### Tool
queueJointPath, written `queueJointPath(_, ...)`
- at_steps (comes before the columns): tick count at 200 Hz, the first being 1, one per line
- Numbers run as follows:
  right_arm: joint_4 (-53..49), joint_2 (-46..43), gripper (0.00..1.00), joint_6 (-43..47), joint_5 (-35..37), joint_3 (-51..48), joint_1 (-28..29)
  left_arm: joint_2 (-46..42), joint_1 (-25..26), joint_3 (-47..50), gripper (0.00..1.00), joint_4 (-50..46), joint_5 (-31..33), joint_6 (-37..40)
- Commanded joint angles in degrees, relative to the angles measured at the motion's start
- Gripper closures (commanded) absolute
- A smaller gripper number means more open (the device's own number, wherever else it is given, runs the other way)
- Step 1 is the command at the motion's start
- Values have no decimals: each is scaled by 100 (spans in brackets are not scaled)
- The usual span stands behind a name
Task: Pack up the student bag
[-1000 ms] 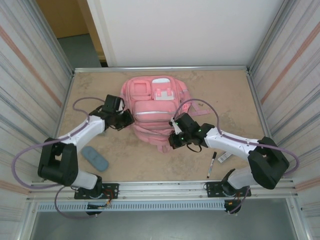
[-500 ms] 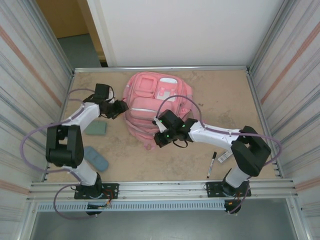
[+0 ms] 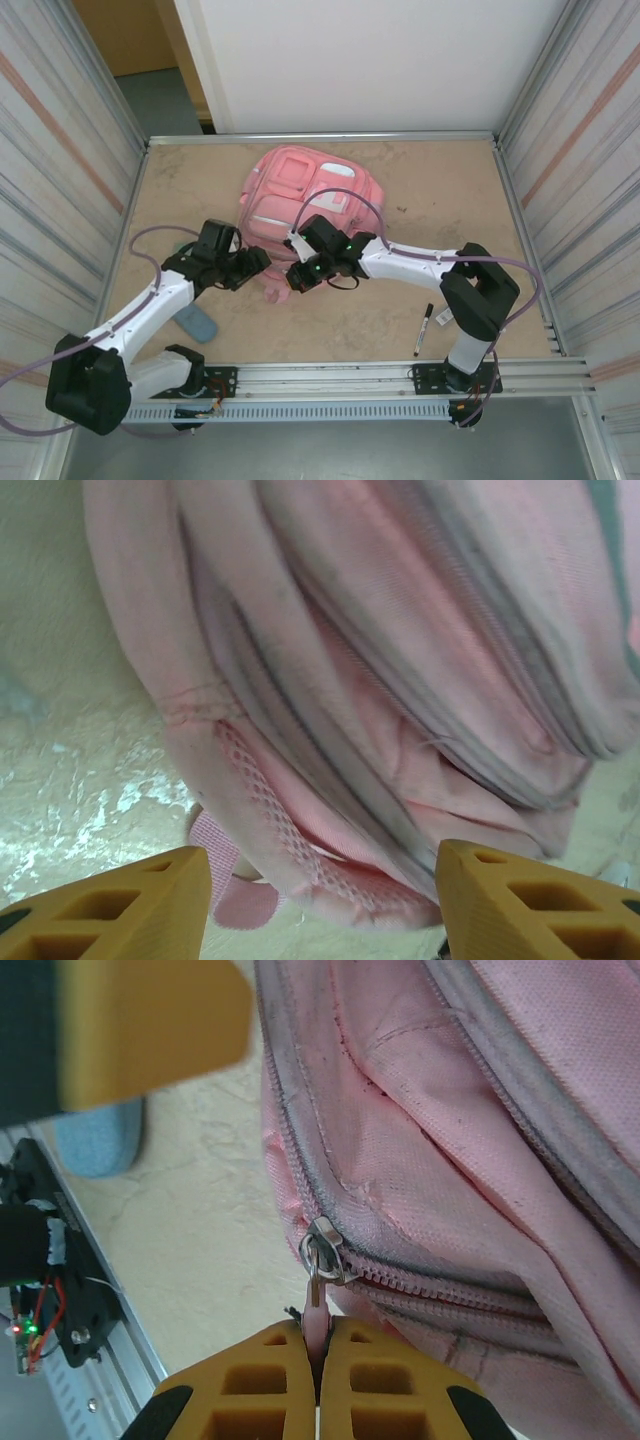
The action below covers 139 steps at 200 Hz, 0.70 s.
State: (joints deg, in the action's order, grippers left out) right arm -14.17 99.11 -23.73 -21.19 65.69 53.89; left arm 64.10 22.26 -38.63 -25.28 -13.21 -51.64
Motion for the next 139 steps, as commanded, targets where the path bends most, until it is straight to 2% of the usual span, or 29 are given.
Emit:
queueJointPath(1, 314, -5, 100, -131, -337, 108, 189, 234, 50, -38, 40, 513, 82, -580)
queueJointPath(23, 727, -73, 100, -255, -388, -82, 274, 690, 129, -321, 40, 452, 284, -469)
queueJointPath(33, 651, -38, 100, -238, -347, -23, 318, 829, 129, -354, 45, 573, 317, -468)
queueJointPath(42, 573, -47, 100, -237, -240, -3, 361, 900, 129, -364, 56, 690, 304, -478)
queueJointPath(56, 662, -189, 100, -334, 11, -232, 379, 907, 129, -468, 85, 652, 365, -348)
queueJointPath(68, 652, -282, 100, -436, 202, -454, 319, 816, 128, -606, 100, 378, 567, -111)
queueJointPath(89, 195, -455, 100, -282, 212, -729, 10, 600, -25, -701, 100, -46, 823, 221)
queueJointPath(117, -414, -986, 98, 418, 1099, -1317, -543, 386, -644, -496, 100, 75, 159, 756)
queueJointPath(139, -525, -1302, 95, 386, 1067, -1676, -1310, 410, -1235, -371, 100, 24, -421, 1000)
